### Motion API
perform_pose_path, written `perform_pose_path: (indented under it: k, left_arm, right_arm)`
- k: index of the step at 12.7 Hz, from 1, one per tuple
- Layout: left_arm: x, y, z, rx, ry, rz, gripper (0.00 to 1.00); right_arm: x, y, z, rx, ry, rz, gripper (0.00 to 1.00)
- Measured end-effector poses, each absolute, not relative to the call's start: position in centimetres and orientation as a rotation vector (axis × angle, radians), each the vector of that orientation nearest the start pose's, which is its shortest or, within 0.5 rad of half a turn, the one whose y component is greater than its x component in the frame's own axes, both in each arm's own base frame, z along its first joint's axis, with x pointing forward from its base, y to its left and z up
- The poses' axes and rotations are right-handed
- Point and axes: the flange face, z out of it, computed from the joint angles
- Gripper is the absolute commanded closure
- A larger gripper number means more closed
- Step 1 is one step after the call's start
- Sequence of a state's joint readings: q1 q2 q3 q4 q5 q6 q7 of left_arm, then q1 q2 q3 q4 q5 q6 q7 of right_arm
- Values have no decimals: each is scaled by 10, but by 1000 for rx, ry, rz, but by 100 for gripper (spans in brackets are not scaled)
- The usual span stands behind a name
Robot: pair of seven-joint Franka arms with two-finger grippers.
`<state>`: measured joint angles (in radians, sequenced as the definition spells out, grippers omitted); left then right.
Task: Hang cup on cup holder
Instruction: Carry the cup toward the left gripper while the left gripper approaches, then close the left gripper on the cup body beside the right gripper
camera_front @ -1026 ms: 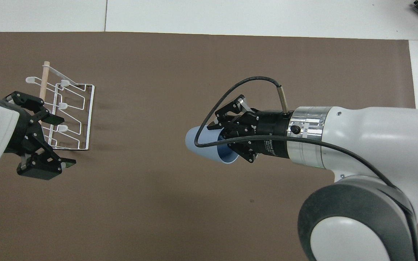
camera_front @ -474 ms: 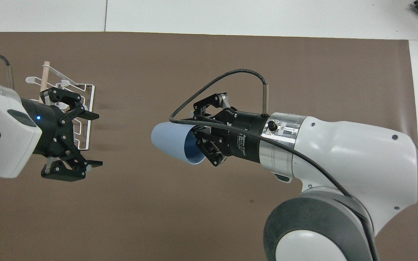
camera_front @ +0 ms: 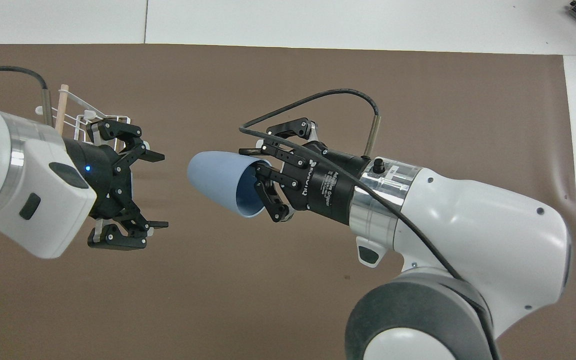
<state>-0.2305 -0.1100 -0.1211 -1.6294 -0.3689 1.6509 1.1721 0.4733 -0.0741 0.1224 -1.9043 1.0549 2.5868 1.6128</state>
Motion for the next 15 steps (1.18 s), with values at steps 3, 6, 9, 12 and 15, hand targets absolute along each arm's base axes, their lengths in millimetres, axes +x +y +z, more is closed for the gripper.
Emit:
perform_pose_path:
  k: [3,6,9,12,15]
  left_arm:
    - [480,-232,674,-2415,2342,-511,0]
    - [479,-240,675,-2410,2352,-557,0]
    - [483,-241,673,-2419,2339,-602,0]
    - [484,-243,671,-2426,2336,-629,0]
    - [480,-255,665,-2410,2360,-632,0]
  right_arm:
    - [492,321,607,-1353,1618,535,100]
    - [493,321,607,-1351,1618,535,100]
    - [493,321,607,-1351,1618,534,100]
    - [494,321,610,-1349,1613,534,100]
    - [494,321,610,-1349,1613,533,100]
